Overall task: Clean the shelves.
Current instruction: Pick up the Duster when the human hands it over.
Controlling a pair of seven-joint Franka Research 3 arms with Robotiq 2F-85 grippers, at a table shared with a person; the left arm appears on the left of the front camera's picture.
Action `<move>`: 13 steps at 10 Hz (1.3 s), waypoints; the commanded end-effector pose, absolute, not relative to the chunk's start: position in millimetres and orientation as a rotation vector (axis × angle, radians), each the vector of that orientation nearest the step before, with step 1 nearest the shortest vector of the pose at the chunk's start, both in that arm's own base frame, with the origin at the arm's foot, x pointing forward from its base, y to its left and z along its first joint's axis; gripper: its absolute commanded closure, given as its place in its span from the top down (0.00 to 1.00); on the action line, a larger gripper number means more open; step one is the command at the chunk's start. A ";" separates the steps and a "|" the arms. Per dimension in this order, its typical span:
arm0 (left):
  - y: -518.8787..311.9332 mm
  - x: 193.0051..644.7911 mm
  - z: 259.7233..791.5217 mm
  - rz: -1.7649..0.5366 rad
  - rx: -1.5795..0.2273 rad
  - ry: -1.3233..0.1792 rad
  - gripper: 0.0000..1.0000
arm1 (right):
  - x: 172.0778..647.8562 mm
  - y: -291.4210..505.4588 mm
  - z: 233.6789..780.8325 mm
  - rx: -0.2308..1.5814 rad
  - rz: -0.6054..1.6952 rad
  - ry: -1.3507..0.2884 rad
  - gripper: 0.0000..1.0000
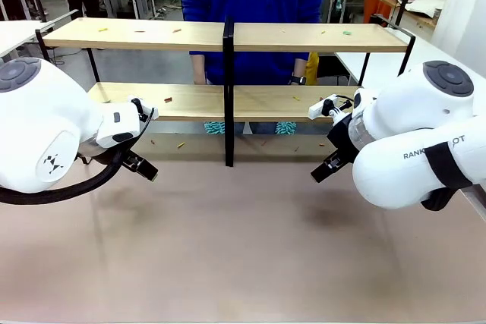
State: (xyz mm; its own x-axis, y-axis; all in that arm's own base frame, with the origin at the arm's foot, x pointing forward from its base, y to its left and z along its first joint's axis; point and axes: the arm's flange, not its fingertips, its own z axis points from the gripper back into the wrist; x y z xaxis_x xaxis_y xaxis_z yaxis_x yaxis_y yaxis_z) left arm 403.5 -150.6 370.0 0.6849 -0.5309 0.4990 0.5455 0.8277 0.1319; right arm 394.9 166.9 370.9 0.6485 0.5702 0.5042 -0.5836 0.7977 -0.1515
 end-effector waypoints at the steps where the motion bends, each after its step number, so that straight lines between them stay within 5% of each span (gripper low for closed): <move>1: -150.7 403.5 370.1 -0.604 -0.028 -0.551 1.00 | 394.9 166.9 371.0 0.026 0.655 -0.565 1.00; 8: -150.6 403.5 370.0 -0.603 -0.028 -0.550 1.00 | 394.9 166.9 370.9 0.025 0.656 -0.564 1.00; 11: -86.7 287.3 501.9 -0.633 -0.055 -0.681 1.00 | 310.8 99.1 532.9 0.133 0.577 -0.691 1.00; 13: -55.2 202.6 540.6 -0.666 -0.031 -0.943 1.00 | 246.8 67.8 594.6 0.114 0.504 -0.866 1.00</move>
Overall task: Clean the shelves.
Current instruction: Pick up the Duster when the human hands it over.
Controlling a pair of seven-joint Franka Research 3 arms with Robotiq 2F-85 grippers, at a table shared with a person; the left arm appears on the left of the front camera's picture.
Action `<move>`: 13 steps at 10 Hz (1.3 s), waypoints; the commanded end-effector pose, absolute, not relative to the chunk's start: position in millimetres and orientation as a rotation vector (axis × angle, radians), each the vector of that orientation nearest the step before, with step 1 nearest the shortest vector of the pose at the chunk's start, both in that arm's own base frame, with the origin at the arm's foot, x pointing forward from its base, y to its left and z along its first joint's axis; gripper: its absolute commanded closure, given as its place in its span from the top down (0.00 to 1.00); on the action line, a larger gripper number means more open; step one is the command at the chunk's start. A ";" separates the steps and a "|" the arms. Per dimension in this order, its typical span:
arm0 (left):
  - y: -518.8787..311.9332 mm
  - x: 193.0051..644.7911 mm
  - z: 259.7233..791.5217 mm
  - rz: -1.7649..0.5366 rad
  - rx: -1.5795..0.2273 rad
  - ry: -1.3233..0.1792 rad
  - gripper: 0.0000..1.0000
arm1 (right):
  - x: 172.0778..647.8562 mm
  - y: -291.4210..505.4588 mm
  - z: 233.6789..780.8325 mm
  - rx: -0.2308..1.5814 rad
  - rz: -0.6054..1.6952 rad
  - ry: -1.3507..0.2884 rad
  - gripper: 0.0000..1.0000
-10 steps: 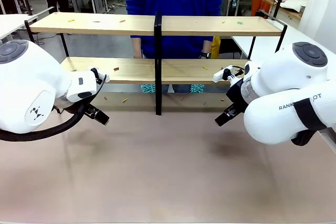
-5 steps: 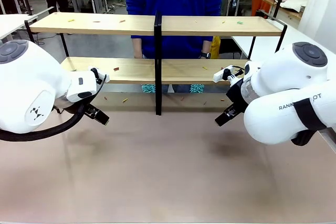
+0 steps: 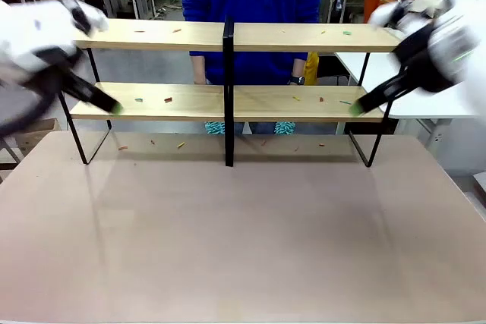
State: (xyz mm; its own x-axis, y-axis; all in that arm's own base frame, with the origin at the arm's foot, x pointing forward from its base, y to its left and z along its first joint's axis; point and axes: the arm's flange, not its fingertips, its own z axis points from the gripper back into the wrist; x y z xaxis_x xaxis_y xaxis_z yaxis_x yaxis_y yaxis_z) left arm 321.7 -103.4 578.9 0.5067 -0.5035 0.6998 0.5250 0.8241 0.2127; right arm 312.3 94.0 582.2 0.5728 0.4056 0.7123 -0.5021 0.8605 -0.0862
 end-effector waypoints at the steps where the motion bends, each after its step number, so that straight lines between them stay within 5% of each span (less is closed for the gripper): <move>1: -52.7 187.8 537.2 -0.607 -0.008 -1.039 1.00 | 242.8 60.1 594.2 -0.018 0.424 -1.012 1.00; 2: -103.4 321.7 578.9 -0.620 -0.028 -0.834 1.00 | 312.3 94.0 582.2 0.131 0.534 -0.800 1.00; 3: -103.4 321.7 578.9 -0.620 -0.028 -0.834 1.00 | 276.6 69.4 625.0 0.093 0.488 -0.915 1.00; 4: -80.5 266.0 632.4 -0.612 -0.024 -0.960 1.00 | 292.0 71.9 601.9 0.082 0.414 -0.824 1.00; 6: -92.1 276.2 637.7 -0.566 -0.125 -0.896 1.00 | 292.1 94.3 615.7 0.109 0.236 -0.887 1.00; 8: -121.1 278.3 653.1 -0.427 -0.091 -0.864 1.00 | 296.4 148.9 629.7 0.094 0.123 -0.767 1.00; 13: -149.4 269.8 662.2 -0.318 -0.067 -0.661 1.00 | 286.2 194.8 656.7 0.104 0.221 -0.799 1.00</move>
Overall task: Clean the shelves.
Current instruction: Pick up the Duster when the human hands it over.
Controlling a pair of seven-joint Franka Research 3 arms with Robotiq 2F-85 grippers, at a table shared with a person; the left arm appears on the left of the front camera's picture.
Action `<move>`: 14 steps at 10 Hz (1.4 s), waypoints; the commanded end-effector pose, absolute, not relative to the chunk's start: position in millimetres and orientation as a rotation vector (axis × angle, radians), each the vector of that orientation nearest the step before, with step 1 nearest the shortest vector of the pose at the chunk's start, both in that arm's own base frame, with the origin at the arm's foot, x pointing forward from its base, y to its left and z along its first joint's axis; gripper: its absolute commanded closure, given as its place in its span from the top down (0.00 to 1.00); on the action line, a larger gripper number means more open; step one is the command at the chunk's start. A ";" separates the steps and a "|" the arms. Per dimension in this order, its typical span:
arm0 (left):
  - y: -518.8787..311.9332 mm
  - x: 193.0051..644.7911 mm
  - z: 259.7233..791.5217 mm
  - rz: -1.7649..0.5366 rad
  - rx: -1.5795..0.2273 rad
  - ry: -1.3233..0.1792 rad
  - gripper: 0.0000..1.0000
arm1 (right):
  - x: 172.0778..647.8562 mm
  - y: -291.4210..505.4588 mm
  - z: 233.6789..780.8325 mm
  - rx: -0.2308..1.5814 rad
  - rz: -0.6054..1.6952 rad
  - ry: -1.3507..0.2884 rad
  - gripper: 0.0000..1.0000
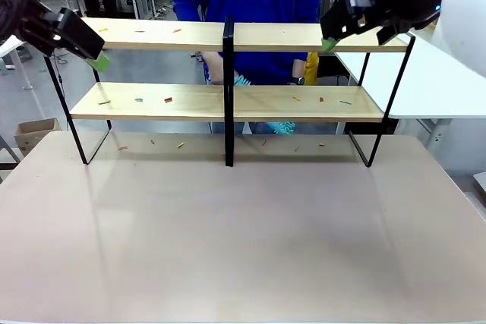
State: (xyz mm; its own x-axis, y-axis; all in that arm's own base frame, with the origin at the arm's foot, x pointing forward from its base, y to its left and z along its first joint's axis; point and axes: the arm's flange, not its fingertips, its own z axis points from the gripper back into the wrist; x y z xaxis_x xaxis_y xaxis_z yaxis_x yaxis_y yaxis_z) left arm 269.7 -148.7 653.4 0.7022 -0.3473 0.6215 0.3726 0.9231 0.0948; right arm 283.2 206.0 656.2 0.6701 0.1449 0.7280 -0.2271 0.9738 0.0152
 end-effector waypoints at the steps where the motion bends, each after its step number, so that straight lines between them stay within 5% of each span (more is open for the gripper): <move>1: -150.4 269.8 663.2 -0.305 -0.122 -0.672 1.00 | 285.3 191.6 655.9 0.124 0.231 -0.790 1.00; 7: -149.3 261.4 667.2 -0.294 -0.145 -0.953 1.00 | 286.9 191.4 651.8 0.112 0.246 -0.778 1.00; 14: -152.5 263.1 662.9 -0.343 -0.162 -0.937 1.00 | 289.5 191.0 649.0 0.096 0.233 -0.778 1.00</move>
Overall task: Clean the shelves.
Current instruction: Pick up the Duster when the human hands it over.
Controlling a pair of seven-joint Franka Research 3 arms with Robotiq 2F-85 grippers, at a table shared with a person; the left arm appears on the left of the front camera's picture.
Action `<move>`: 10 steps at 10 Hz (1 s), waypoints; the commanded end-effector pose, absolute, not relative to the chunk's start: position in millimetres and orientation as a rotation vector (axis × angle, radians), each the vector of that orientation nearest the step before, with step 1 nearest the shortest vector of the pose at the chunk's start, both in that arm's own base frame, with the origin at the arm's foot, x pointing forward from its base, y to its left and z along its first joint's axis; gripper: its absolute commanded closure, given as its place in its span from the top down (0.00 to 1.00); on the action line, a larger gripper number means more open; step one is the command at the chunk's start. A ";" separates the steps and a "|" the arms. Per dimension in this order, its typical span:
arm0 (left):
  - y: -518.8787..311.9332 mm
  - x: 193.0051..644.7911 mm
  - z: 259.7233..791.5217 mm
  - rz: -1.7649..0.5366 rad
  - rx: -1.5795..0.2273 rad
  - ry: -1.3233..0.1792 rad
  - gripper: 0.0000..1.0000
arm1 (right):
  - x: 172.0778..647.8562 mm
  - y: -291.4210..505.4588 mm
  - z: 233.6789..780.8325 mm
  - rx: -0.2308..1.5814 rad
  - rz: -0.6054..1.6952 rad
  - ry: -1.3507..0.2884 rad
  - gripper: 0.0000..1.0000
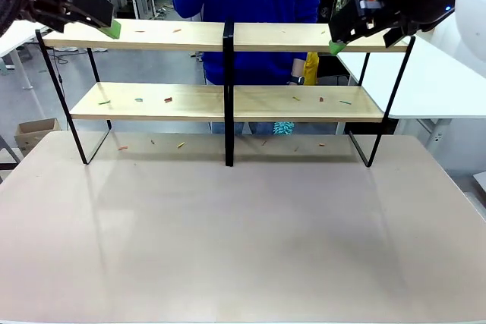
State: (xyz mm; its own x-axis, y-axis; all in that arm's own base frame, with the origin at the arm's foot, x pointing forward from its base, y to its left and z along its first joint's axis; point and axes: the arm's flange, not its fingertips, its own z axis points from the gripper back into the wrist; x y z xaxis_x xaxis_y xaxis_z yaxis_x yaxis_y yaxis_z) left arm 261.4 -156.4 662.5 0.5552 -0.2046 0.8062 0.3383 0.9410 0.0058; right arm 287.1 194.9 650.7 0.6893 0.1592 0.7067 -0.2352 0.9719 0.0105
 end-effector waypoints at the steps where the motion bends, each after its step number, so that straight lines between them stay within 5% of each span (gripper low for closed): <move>1: -153.2 263.9 662.1 -0.331 -0.152 -0.933 1.00 | 290.0 190.9 648.6 0.098 0.233 -0.777 1.00; 10: -156.5 261.8 662.2 -0.322 -0.156 -0.928 1.00 | 273.2 193.6 665.9 0.211 0.247 -0.892 1.00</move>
State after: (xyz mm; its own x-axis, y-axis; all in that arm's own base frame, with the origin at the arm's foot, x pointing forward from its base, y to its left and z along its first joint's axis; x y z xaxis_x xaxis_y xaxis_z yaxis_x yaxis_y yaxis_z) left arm 262.7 -156.0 661.7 0.5580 -0.2038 0.8044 0.3358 0.9419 0.0058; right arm 274.8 198.0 669.1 0.6268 0.1416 0.7662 -0.2622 0.9643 0.0362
